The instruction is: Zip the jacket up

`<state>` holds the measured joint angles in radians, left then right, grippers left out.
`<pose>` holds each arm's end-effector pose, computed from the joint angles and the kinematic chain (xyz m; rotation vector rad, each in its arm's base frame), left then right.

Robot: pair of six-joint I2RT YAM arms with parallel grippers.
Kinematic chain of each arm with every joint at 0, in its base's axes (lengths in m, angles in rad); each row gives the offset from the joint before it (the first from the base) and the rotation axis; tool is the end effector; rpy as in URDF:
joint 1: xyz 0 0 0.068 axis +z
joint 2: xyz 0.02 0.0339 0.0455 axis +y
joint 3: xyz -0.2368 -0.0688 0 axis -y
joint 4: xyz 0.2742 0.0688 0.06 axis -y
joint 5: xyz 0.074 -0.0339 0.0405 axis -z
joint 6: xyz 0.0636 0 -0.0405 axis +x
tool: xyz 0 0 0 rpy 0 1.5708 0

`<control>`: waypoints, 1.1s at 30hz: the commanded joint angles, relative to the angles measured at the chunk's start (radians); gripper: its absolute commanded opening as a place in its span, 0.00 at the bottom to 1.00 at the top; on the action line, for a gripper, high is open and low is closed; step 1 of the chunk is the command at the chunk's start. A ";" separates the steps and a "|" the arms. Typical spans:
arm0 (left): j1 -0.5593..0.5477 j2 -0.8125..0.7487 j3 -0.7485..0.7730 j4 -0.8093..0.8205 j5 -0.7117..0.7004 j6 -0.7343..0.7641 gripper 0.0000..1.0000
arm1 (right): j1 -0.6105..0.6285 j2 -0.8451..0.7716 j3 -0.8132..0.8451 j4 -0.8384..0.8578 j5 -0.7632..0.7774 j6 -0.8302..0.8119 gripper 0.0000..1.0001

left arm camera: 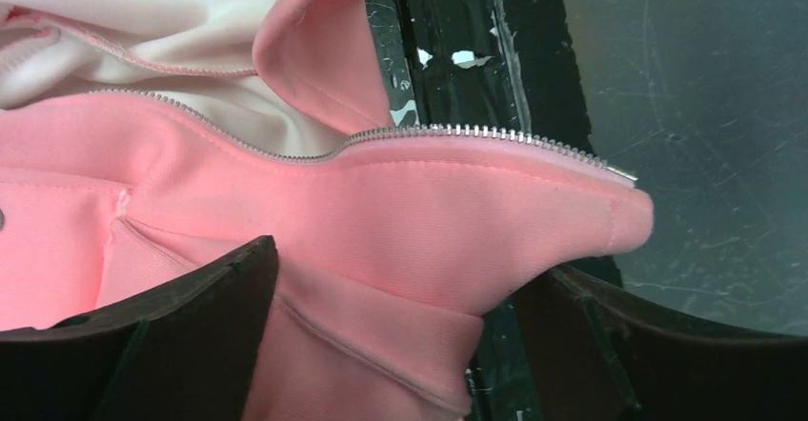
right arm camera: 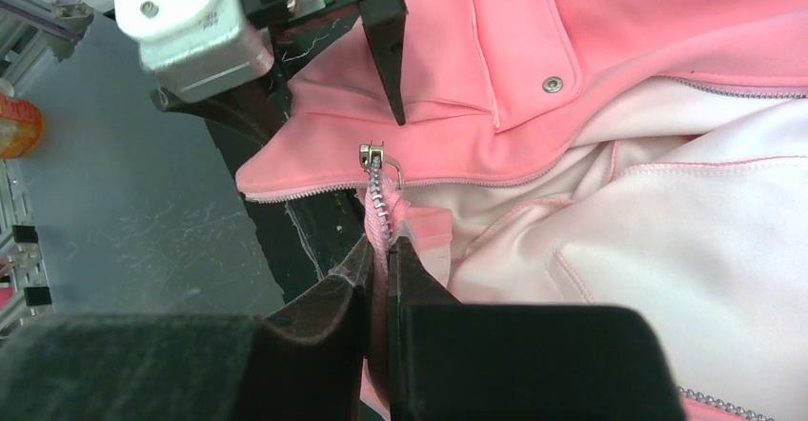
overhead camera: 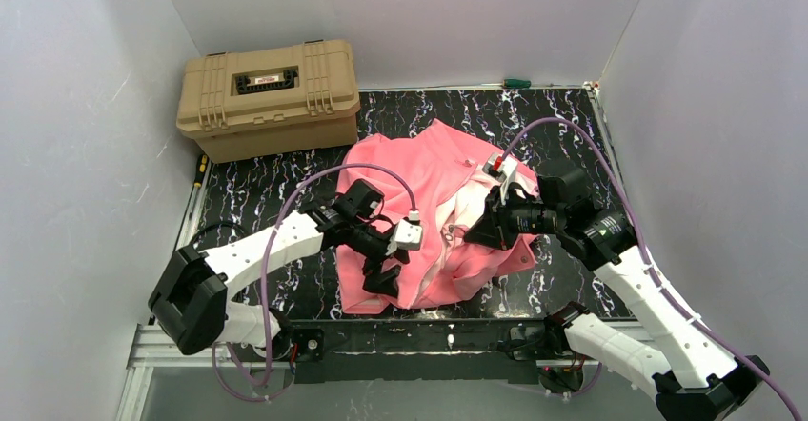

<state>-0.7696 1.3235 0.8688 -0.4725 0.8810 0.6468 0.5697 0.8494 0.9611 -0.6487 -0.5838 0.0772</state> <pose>0.1838 -0.2464 0.1850 1.7887 1.5273 -1.1407 0.1820 0.1582 0.3165 -0.8749 1.9835 0.9949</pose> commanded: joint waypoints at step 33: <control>0.079 0.086 0.036 0.173 -0.361 -0.196 0.58 | 0.003 -0.070 -0.010 -0.024 0.075 -0.045 0.01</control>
<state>-0.7197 1.3781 0.8223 -0.1398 0.3836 0.7403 0.5697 0.8146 0.9504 -0.6598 -0.5262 0.0479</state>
